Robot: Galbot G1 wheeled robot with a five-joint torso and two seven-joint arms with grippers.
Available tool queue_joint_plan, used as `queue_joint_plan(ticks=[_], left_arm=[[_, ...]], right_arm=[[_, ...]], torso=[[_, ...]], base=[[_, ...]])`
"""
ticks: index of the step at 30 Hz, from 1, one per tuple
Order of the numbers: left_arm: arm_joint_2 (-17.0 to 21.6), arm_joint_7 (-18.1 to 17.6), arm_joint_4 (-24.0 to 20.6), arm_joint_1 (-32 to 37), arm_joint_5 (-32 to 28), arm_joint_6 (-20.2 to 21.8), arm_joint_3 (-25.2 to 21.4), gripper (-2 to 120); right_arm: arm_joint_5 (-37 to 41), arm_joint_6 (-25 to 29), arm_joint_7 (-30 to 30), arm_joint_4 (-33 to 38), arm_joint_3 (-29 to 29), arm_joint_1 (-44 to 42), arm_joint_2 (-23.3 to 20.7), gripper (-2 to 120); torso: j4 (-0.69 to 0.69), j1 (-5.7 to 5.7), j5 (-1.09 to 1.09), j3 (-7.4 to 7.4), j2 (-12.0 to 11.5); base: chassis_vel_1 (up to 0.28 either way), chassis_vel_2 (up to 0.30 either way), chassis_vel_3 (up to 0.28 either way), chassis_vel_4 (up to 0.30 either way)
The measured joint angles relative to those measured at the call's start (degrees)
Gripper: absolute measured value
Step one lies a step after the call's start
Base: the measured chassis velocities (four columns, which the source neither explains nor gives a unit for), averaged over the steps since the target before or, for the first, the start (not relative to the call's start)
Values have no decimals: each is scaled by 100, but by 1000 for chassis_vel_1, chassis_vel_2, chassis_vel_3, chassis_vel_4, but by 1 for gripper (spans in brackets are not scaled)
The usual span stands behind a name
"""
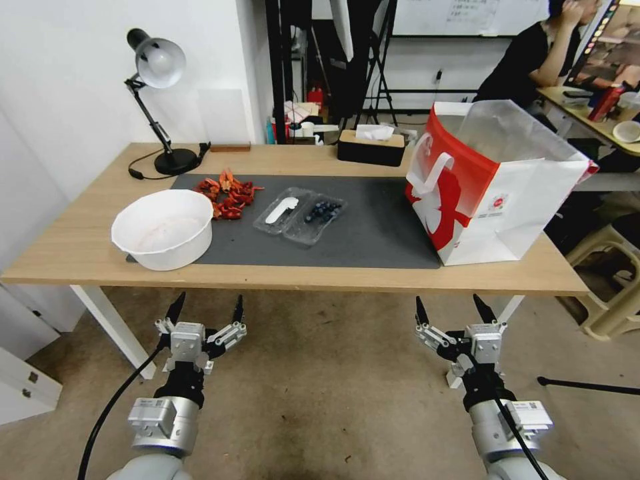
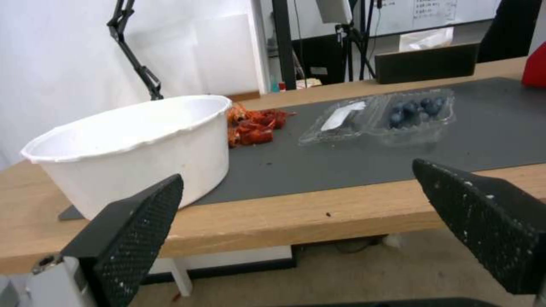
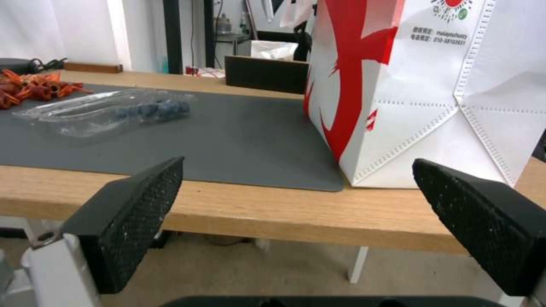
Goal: Close the takeout container lid, then place the container into the takeout bag.
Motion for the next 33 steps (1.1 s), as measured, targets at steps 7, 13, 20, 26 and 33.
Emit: queue_joint_plan(ticks=[7,13,20,26,33], left_arm=[[0,0,0,0,0,0,0,100],[12,-17,0,-11,-39,34,18,100],[290,-424,-37,-351,-860,1006,507,100],[564,-833,-86,-680,-1680,1973,991,100],[764,-886,-91,-846,-2129,2240,1214,100]], right_arm=[[0,0,0,0,0,0,0,100],[-12,-66,-67,-2,5,-3,24,100],[-270,-1044,-1076,-227,111,-86,397,100],[-234,-1083,-1151,-257,156,-21,358,100],[-167,-1058,-1157,-206,193,-3,299,100]], torso=[[0,0,0,0,0],[1,0,0,0,0],[-1,0,0,0,0],[0,0,0,0,0],[0,0,0,0,0]], base=[[0,0,0,0],[0,0,0,0],[0,0,0,0],[0,0,0,0],[0,0,0,0]])
